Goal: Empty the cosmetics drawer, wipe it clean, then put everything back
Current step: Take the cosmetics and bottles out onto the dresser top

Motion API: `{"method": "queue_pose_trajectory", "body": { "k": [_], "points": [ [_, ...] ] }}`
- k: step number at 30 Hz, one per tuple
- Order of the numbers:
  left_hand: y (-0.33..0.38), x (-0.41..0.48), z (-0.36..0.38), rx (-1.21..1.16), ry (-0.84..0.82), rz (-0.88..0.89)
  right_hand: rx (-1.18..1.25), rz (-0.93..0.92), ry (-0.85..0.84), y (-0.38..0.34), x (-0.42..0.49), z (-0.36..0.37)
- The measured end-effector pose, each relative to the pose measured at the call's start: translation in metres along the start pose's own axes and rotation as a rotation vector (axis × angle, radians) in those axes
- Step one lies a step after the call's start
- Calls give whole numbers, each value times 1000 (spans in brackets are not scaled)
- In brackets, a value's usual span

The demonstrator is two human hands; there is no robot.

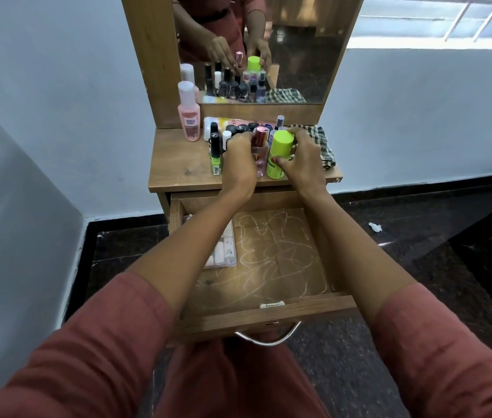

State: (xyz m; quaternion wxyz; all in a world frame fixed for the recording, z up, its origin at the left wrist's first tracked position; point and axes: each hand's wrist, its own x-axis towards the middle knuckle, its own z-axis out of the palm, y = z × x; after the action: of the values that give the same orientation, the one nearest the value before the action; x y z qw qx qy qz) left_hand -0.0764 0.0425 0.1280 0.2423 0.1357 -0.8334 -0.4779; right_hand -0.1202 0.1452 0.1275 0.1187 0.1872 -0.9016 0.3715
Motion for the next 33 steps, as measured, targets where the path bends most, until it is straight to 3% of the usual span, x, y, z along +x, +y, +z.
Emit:
{"method": "queue_pose_trajectory", "body": {
  "k": [12,26,30,33],
  "points": [
    [1,-2,-1,119,80,101,20,-23,39,8,-2,6],
    [-2,-36,-15,50,145,224,108,65,62,17,-28,-2],
    [-24,-64,-21,89,88,194,133,71,-5,16,-47,3],
    [-46,-80,-28,142,17,78,99,64,-60,18,-62,13]
  ]
}}
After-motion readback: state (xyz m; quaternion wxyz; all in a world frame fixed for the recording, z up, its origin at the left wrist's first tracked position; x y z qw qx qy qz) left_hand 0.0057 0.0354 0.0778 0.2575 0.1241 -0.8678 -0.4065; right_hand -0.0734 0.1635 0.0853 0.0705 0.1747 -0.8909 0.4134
